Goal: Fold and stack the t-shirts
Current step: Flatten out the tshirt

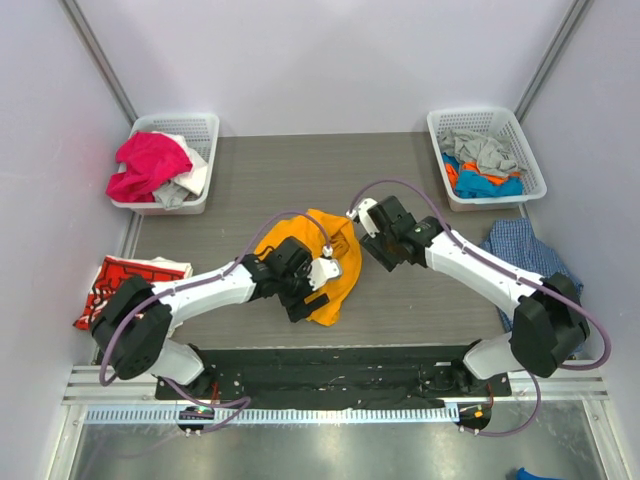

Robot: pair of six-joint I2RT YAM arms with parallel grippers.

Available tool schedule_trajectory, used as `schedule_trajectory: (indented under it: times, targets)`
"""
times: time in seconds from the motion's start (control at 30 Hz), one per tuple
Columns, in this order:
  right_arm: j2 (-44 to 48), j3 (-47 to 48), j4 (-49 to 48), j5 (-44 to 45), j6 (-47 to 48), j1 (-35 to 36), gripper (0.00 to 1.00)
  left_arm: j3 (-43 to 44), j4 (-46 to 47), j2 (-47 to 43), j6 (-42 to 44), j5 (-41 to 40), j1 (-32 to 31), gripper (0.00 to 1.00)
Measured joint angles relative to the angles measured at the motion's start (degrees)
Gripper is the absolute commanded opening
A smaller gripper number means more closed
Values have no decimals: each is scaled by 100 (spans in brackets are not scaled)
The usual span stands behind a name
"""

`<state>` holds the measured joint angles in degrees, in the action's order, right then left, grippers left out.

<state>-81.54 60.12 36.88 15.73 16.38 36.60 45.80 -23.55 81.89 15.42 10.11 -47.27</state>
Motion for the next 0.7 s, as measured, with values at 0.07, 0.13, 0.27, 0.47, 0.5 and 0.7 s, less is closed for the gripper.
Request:
schedule_trajectory:
  times: [0.07,0.13,0.27,0.47,0.5,0.7]
  targets:
    - [31,-39,0,7,0,-4,60,66,28,109,-2,28,-4,84]
    - [50,-61,-9,9,0,-7,60,140,52,195,-4,61,-22,84]
    - [57,-96,-48,9,0,-7,60,271,70,219,-46,155,-46,84]
    - [57,-184,-111,7,-2,-7,59,358,105,245,-179,262,-85,84]
    - [57,-188,-111,7,-2,-7,59,365,109,262,-186,271,-101,84]
    - [57,-197,-151,7,-2,-7,59,365,177,446,-199,264,-170,80]
